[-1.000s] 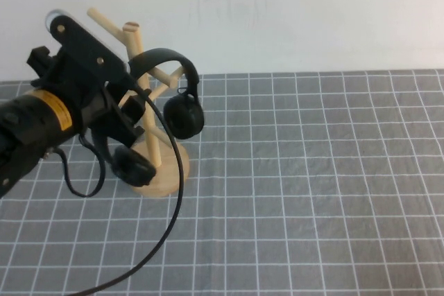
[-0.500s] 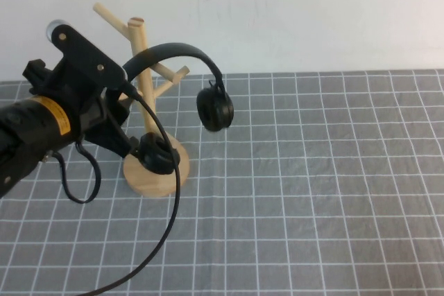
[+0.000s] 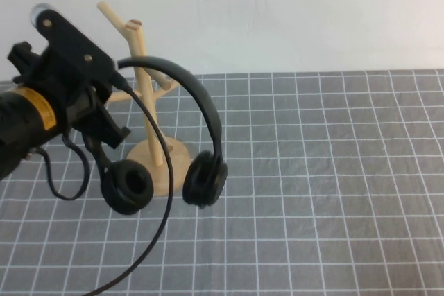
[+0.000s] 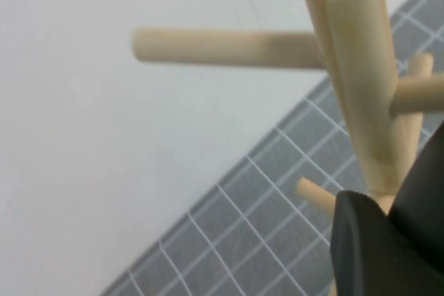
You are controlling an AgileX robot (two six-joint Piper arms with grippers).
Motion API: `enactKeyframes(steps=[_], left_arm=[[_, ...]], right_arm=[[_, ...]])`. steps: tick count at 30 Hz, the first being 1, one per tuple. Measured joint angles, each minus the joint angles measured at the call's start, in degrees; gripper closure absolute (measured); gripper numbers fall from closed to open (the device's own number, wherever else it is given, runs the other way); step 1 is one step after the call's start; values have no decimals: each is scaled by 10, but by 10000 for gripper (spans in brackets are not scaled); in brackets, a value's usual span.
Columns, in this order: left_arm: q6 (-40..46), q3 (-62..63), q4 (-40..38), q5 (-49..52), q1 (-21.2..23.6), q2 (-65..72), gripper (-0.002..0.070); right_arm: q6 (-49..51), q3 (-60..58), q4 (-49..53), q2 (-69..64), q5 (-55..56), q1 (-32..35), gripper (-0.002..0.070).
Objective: Take out the headphones from the headphone stand
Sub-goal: Pick up the headphones from the headphone stand, then place the headphones on the table
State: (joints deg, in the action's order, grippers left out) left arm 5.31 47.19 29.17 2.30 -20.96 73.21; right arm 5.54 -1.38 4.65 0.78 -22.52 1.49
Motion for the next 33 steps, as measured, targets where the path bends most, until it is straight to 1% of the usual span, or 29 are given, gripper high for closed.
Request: enactKeyframes(steps=[6, 8, 10, 12, 14, 15, 17, 19, 21, 23, 26, 28, 30, 33], left_arm=[[-9, 0, 3, -2, 0, -59, 629], [-46, 3, 4, 4, 0, -82, 629], [-104, 16, 4, 23, -1, -105, 629], [-153, 35, 4, 53, -13, -122, 629], [-190, 53, 2, 90, -37, -134, 629], [-199, 64, -2, 112, -58, -136, 629], [-206, 80, -8, 149, -106, -135, 629], [-210, 94, -14, 179, -168, -123, 629], [-211, 107, -15, 197, -227, -100, 629], [-214, 128, -17, 215, -273, -61, 629], [-216, 185, -34, 269, -313, 20, 629], [-216, 234, -42, 320, -326, 74, 629], [-208, 289, -45, 368, -332, 128, 629], [-186, 385, -47, 407, -334, 216, 629]], right_arm=[[0, 0, 0, 0, 0, 0, 685], [0, 0, 0, 0, 0, 0, 685], [0, 0, 0, 0, 0, 0, 685], [0, 0, 0, 0, 0, 0, 685], [0, 0, 0, 0, 0, 0, 685], [0, 0, 0, 0, 0, 0, 685], [0, 0, 0, 0, 0, 0, 685], [0, 0, 0, 0, 0, 0, 685], [0, 0, 0, 0, 0, 0, 685], [0, 0, 0, 0, 0, 0, 684], [0, 0, 0, 0, 0, 0, 685], [0, 0, 0, 0, 0, 0, 685], [0, 0, 0, 0, 0, 0, 685], [0, 0, 0, 0, 0, 0, 685]])
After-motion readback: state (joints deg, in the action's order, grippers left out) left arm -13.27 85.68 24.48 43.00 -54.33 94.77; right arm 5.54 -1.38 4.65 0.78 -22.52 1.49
